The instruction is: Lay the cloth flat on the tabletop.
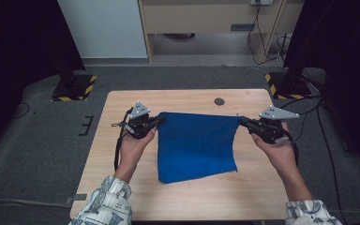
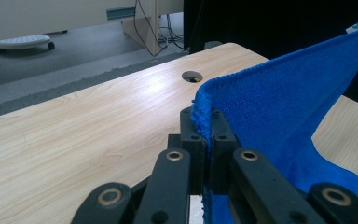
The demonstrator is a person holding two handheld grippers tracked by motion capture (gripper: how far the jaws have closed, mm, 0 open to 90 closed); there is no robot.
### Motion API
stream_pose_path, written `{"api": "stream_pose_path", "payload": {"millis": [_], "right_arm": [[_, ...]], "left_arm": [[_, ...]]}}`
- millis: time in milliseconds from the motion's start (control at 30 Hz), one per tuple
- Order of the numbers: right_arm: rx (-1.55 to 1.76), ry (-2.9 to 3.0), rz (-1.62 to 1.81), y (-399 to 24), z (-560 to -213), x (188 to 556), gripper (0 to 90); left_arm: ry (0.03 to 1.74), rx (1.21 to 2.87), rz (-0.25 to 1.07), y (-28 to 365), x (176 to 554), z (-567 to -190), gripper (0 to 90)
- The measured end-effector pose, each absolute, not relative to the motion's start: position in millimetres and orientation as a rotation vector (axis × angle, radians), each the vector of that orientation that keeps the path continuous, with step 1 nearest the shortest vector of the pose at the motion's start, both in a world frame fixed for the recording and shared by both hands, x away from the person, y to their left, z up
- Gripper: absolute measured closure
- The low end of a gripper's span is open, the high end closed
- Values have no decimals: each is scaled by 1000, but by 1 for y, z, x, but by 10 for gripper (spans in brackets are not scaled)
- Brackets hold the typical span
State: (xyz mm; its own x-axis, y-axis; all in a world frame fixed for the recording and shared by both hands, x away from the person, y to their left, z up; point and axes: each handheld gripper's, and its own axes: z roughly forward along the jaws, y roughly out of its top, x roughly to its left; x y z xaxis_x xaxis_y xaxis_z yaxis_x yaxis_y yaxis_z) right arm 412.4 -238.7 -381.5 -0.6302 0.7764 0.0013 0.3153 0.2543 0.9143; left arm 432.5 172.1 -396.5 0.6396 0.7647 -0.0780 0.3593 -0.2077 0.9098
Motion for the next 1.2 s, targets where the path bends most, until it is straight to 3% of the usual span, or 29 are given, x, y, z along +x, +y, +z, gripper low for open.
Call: {"api": "stream_pose_path", "payload": {"millis": [900, 1200], "right_arm": [[947, 2040, 1396, -246, -366, 390, 874], [895, 2011, 1447, -250, -349, 361, 874]], "left_arm": [[819, 1800, 490, 172, 407, -376, 876], [770, 1773, 484, 175, 385, -363, 876]]}}
